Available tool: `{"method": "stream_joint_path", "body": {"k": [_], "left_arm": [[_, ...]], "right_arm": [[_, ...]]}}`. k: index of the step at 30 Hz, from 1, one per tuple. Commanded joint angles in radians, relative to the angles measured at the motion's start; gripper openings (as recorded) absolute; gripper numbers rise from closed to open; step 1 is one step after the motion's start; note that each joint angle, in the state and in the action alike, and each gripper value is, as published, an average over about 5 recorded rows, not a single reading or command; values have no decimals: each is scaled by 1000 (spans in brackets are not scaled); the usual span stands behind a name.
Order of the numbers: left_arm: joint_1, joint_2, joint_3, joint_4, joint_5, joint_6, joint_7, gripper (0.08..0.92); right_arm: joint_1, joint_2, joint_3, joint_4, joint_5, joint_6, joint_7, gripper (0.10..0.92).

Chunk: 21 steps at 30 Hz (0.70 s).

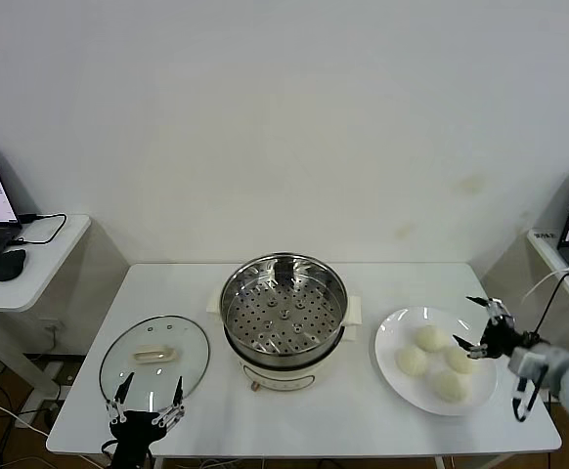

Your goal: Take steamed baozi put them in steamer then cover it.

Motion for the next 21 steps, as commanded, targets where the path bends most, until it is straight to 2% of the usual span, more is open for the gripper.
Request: {"method": "stream_joint_path", "body": {"k": [1, 5, 10, 21], "left_arm": [[-6, 9, -6, -2, 16, 2, -5, 823], [-8, 6, -7, -1, 20, 2, -5, 823], [-13, 2, -8, 2, 24, 4, -3, 823], [-14, -1, -26, -3, 27, 4, 2, 823]], "right_arm": [[258, -188, -243, -117, 38, -30, -201, 823], [548, -177, -562, -190, 100, -52, -250, 823], [819, -114, -879, -300, 80, -34, -288, 823], [974, 15, -1100, -460, 25, 5, -296, 823]]}}
